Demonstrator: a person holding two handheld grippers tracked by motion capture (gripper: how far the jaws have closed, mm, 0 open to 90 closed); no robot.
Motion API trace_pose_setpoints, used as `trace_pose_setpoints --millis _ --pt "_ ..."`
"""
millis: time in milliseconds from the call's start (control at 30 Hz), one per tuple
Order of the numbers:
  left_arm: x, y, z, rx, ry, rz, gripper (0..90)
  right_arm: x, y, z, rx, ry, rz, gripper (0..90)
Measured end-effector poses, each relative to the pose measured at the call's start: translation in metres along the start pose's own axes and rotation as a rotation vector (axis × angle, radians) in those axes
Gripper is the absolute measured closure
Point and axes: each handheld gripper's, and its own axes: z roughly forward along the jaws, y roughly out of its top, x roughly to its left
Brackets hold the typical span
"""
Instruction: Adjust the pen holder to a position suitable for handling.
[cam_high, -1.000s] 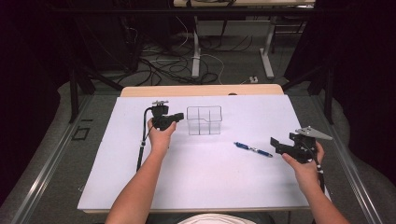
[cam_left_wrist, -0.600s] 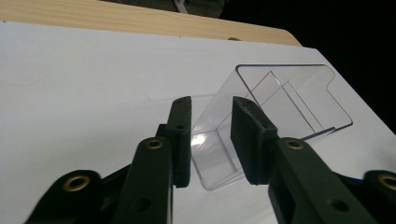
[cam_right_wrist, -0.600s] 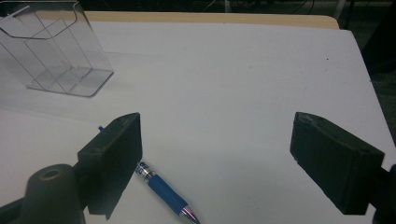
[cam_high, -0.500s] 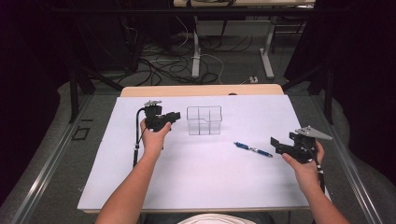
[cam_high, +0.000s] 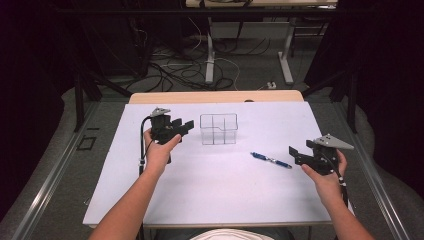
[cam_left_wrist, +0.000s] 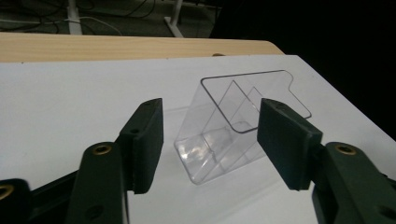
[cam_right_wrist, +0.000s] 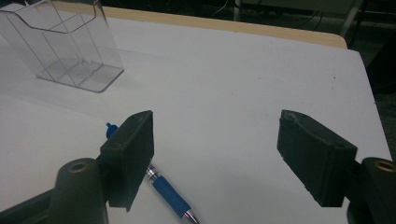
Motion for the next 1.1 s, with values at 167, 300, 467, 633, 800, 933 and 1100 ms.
trace_pose_setpoints --millis 167,300,467,633,800,933,1100 --pt "-0.007 -0.003 -0.003 0.023 -0.030 0.048 34.1 0.002 0.001 0.001 -0.006 0.020 -0.019 29.6" --pt "-0.010 -0.008 -0.007 0.017 -0.047 0.092 32.2 0.003 0.001 0.001 -0.011 0.019 -0.029 29.6" --pt "-0.011 -0.015 -0.013 0.005 -0.053 0.114 28.7 0.005 0.001 0.001 0.002 0.023 -0.047 29.8" --pt "-0.012 -0.023 -0.021 0.004 -0.054 0.143 24.0 0.007 0.002 0.002 0.002 0.016 -0.085 31.7" --pt "-0.013 -0.031 -0.029 -0.004 -0.043 0.196 17.0 0.010 0.002 0.003 0.006 0.029 -0.120 33.2" --pt "-0.015 -0.037 -0.036 -0.005 -0.036 0.204 15.9 0.013 0.002 0.004 0.036 0.022 -0.160 33.3" --pt "-0.014 -0.043 -0.047 -0.014 -0.036 0.197 13.3 0.017 0.001 0.008 0.068 0.035 -0.218 34.0"
